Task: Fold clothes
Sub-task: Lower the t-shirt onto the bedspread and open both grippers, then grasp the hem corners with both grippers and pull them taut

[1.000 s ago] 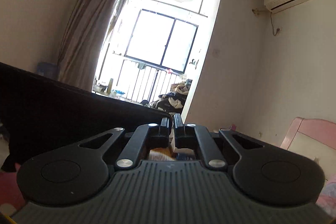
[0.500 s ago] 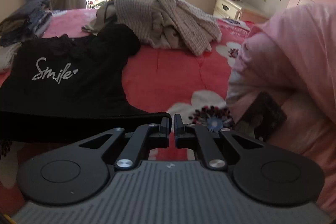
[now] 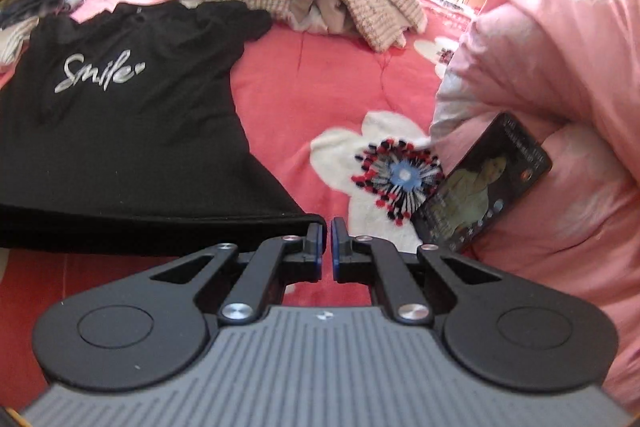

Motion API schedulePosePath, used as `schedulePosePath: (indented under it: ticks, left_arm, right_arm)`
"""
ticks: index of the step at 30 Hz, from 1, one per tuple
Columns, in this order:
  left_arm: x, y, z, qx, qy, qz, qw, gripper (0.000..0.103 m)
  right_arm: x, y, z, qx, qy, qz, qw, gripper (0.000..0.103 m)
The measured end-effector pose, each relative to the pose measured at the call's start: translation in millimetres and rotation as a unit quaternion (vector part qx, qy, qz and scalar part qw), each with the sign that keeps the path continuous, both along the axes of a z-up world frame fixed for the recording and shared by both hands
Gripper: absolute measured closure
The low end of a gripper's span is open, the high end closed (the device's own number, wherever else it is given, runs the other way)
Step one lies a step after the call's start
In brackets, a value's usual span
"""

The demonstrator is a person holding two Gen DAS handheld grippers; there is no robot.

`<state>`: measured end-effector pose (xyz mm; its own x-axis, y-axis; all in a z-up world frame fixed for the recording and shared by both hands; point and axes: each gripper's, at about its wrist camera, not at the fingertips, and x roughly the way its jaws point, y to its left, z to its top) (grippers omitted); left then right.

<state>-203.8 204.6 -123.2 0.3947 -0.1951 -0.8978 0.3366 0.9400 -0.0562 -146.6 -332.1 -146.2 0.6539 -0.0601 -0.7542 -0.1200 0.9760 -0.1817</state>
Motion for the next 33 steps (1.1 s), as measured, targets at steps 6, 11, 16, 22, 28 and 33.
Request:
schedulePosePath:
  ticks: [6,11,16,22,28,33]
  left_arm:
    - [-7.6,-9.4,-25.5,0.03,0.016,-0.034,0.9988,0.101]
    - [-8.3,-13.0,-40.7,0.038,0.042,-0.056,0.9968,0.087]
    - [-4.6,4.8,-21.6,0.01,0.046,-0.035,0.9983,0.059]
    - [10.5,32.9,4.7,-0.079,0.077,-0.019,0.9937,0.05]
    - [11.1,36.5,-2.2,-0.056,0.11,-0.036,0.9917,0.04]
    - [13.0,39.7,-11.9,-0.067,0.1,0.007,0.9927,0.041]
  right_arm:
    - [-2.0,1.4,-27.8,-0.01,0.046,0.007,0.999,0.1]
    - [-5.8,0.5,-51.9,-0.015,0.084,0.028,0.996,0.099]
    - [-13.0,-17.4,-57.2,0.001,0.147,0.058,0.987,0.095]
    - [1.9,-54.9,-21.8,0.18,0.13,0.007,0.975,0.085]
    - [32.0,-34.0,-20.5,0.245,0.122,0.023,0.962,0.071]
    - [47.4,-25.6,-25.4,0.251,0.136,0.035,0.958,0.069]
